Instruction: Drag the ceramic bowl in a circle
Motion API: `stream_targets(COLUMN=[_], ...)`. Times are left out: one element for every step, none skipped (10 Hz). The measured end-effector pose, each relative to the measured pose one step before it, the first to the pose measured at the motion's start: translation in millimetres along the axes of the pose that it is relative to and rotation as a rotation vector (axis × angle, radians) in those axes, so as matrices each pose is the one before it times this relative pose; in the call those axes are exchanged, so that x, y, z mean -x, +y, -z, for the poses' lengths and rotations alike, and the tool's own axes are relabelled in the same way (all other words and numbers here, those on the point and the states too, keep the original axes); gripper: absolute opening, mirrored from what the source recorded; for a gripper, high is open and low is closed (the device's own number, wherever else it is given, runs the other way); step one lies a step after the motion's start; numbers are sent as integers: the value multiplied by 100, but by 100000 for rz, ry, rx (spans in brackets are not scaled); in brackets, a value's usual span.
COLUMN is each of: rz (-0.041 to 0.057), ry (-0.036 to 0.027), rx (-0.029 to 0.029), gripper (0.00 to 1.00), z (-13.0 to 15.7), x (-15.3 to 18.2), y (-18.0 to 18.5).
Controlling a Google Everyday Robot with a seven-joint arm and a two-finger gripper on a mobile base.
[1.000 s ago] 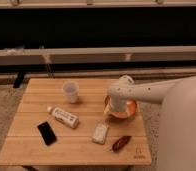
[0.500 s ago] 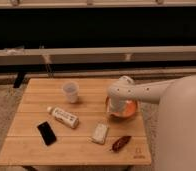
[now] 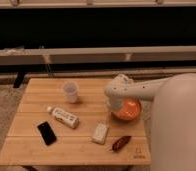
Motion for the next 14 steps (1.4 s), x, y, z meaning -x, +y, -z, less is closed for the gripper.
stream_targets(rz=[1175,729,477,690,1287,1267,1020,1697,1400,1332,599,1404,995,1708], ry=[-215,-25,-615,-564,-163,-406,-743,-705,-487,-185,-48,-128,-329,85], rx=[-429,-592,-276,-260,-675,-684,-513,53,-409,-672,-319,-438,180,-92], gripper=[4,4,4,4,4,4,4,4,4,4,4,4,4,4], z=[82,139,99,100,-145,31,39,205,106,180,156,89,78,91], x=[252,264,466,552,1042,1287,985,946,634,579,234,437,367,100], y=[940,930,331,66,-120,-160,276,1167,650,539,458,1188,884,1054])
